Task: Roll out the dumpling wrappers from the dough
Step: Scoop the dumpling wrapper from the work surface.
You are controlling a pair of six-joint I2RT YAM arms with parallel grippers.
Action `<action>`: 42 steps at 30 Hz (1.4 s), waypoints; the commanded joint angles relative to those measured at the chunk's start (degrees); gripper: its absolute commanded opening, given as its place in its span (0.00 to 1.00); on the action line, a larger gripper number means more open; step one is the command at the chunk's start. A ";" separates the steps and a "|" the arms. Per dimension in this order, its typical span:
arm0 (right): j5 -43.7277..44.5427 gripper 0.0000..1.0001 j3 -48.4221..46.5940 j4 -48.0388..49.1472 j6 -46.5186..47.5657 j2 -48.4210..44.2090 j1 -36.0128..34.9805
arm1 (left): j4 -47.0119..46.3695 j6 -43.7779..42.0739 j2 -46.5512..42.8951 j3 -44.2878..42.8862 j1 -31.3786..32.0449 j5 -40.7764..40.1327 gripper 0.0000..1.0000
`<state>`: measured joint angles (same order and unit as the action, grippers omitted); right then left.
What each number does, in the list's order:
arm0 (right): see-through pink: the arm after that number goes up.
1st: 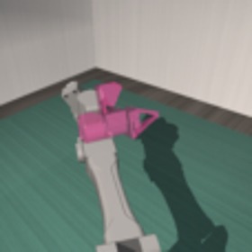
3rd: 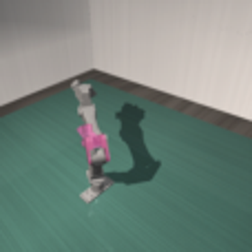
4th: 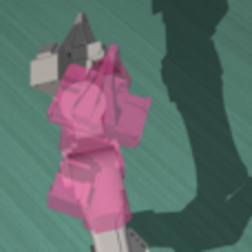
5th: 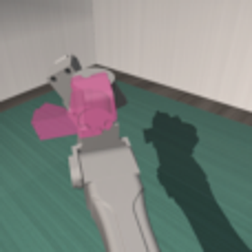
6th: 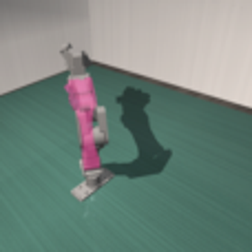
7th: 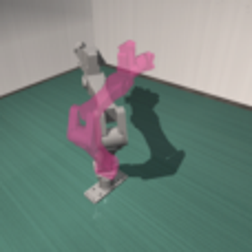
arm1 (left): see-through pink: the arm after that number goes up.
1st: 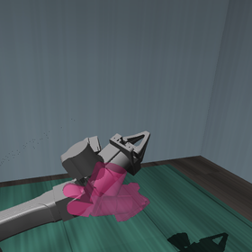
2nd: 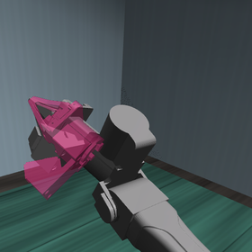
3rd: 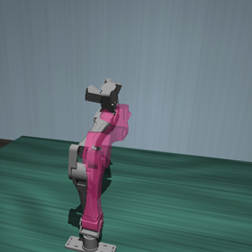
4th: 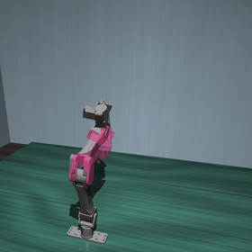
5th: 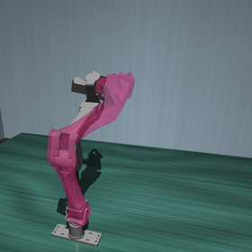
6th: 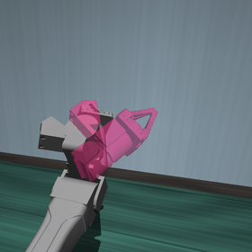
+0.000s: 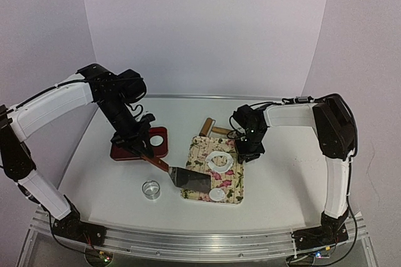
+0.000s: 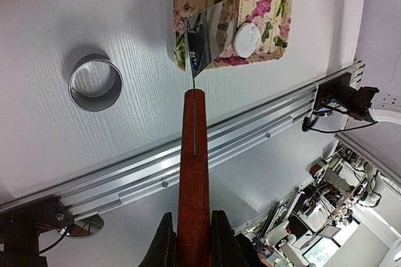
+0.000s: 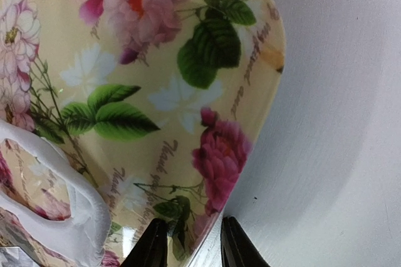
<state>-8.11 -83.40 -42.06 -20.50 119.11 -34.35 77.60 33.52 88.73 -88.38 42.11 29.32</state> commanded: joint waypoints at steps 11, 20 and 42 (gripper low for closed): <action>-1.25 0.06 -0.35 -0.65 0.60 0.35 -0.05 | 4.54 0.00 -4.84 3.93 0.26 4.86 0.00; -2.50 0.05 0.16 -0.65 0.06 0.25 -0.06 | 1.44 -1.39 -3.18 5.95 0.26 5.10 0.00; -4.35 0.00 1.60 -0.03 -2.15 0.69 -0.06 | -17.49 0.65 -4.87 20.28 0.26 12.88 0.00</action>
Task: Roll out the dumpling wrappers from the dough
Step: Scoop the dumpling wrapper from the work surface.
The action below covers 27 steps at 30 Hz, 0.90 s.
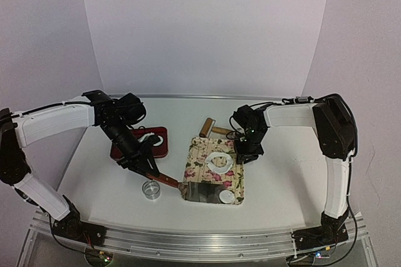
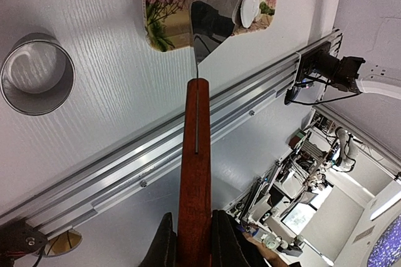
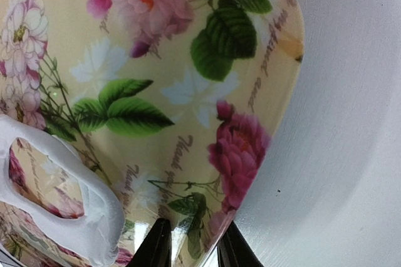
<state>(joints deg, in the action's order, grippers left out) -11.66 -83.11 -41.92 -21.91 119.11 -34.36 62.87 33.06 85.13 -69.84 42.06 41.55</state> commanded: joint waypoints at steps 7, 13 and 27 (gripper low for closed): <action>-0.69 0.00 1.49 -0.10 -1.22 0.67 -0.12 | -11.02 3.72 -0.95 5.25 0.30 3.96 0.00; -0.75 0.00 1.37 -0.01 -1.67 0.68 -0.17 | -17.22 5.63 -1.54 9.67 0.28 6.62 0.00; -0.85 0.00 1.62 -0.09 -1.81 0.51 -0.14 | -28.25 9.62 -2.02 17.37 0.30 10.35 0.00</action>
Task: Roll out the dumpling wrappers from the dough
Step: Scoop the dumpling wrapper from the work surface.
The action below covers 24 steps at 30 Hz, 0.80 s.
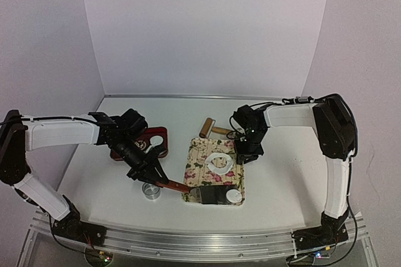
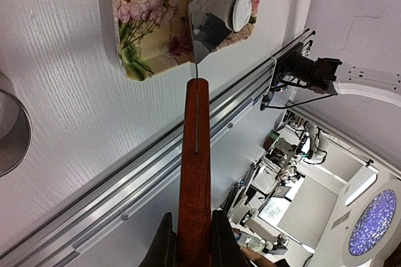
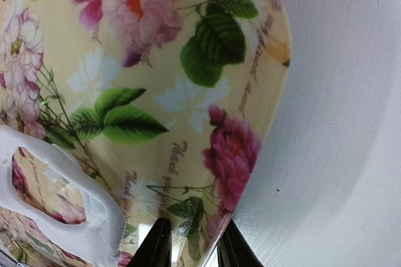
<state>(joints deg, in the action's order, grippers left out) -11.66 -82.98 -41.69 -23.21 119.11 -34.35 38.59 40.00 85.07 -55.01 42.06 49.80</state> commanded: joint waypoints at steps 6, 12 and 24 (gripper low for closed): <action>-1.03 0.00 1.33 -0.32 -0.51 0.74 -0.14 | -7.67 4.90 -4.02 5.92 -0.31 2.68 0.00; -1.08 0.00 1.20 -0.35 -0.28 0.76 -0.14 | -12.75 9.13 -8.92 10.41 -1.92 4.79 0.00; -1.35 0.00 1.05 -0.58 -0.08 0.93 -0.19 | -23.93 16.27 -15.25 14.41 -3.58 7.20 0.00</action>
<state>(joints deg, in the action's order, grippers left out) -11.72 -82.98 -41.69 -23.21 119.11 -34.35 23.37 52.89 74.49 -41.33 39.59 53.13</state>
